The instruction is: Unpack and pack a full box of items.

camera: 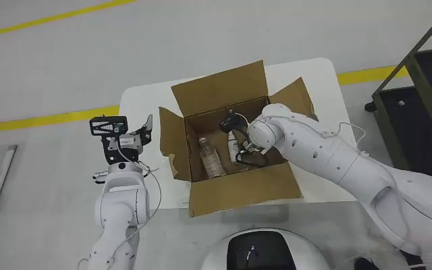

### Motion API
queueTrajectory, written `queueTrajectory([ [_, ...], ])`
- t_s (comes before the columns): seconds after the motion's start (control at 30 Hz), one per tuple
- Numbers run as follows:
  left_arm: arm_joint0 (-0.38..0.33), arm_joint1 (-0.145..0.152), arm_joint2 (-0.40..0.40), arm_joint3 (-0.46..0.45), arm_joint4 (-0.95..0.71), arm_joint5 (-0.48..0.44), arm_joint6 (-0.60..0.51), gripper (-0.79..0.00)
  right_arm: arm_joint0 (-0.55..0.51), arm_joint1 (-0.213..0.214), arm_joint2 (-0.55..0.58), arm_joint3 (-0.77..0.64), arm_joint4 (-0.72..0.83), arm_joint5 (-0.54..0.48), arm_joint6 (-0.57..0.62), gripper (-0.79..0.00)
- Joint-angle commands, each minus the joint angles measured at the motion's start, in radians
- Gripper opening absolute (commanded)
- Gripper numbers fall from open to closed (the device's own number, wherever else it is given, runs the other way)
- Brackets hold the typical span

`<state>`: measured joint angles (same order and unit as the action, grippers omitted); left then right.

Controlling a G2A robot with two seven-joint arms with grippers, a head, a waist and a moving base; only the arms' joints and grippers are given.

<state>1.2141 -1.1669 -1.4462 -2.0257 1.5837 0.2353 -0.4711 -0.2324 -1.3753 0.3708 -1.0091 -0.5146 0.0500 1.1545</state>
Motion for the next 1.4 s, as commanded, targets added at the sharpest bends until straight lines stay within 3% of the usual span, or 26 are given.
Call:
queueTrajectory([
  [0.0,0.000,0.000,0.000,0.000,0.000,0.000,0.000,0.000,0.000,-0.002,0.006,0.001,-0.003,-0.002,0.001,-0.489],
  [0.07,0.000,0.000,0.000,0.000,0.000,0.000,0.000,0.000,-0.001,-0.002,0.018,0.001,0.000,-0.007,0.002,-0.468],
  [0.3,0.000,0.000,0.000,0.000,0.000,0.000,0.000,0.000,0.011,0.025,0.130,-0.040,0.056,-0.012,0.008,-0.517],
  [0.37,0.000,0.000,0.000,0.000,0.000,0.000,0.000,0.000,0.013,0.049,0.208,-0.068,0.103,-0.018,0.010,-0.594],
  [0.4,0.000,0.000,0.000,0.000,0.000,0.000,0.000,0.000,0.014,0.064,0.252,-0.088,0.116,-0.021,0.009,-0.739],
  [0.43,0.000,0.000,0.000,0.000,0.000,0.000,0.000,0.000,0.010,0.081,0.296,-0.113,0.117,-0.022,0.008,-0.785],
  [0.5,0.000,0.000,0.000,0.000,0.000,0.000,0.000,0.000,-0.011,0.120,0.398,-0.191,0.104,-0.007,-0.002,-0.785],
  [0.7,0.000,0.000,0.000,0.000,0.000,0.000,0.000,0.000,-0.213,0.230,0.772,-0.535,0.034,0.099,-0.076,-0.785],
  [0.83,0.000,0.000,0.000,0.000,0.000,0.000,0.000,0.000,-0.390,0.272,0.988,-0.721,0.037,0.119,-0.098,-0.785],
  [0.97,0.000,0.000,0.000,0.000,0.000,0.000,0.000,0.000,-0.524,0.295,1.152,-0.788,0.057,0.124,-0.112,-0.785],
  [1.37,0.000,0.000,0.000,0.000,0.000,0.000,0.000,0.000,-0.542,0.297,1.171,-0.793,0.080,0.127,-0.112,-0.785],
])
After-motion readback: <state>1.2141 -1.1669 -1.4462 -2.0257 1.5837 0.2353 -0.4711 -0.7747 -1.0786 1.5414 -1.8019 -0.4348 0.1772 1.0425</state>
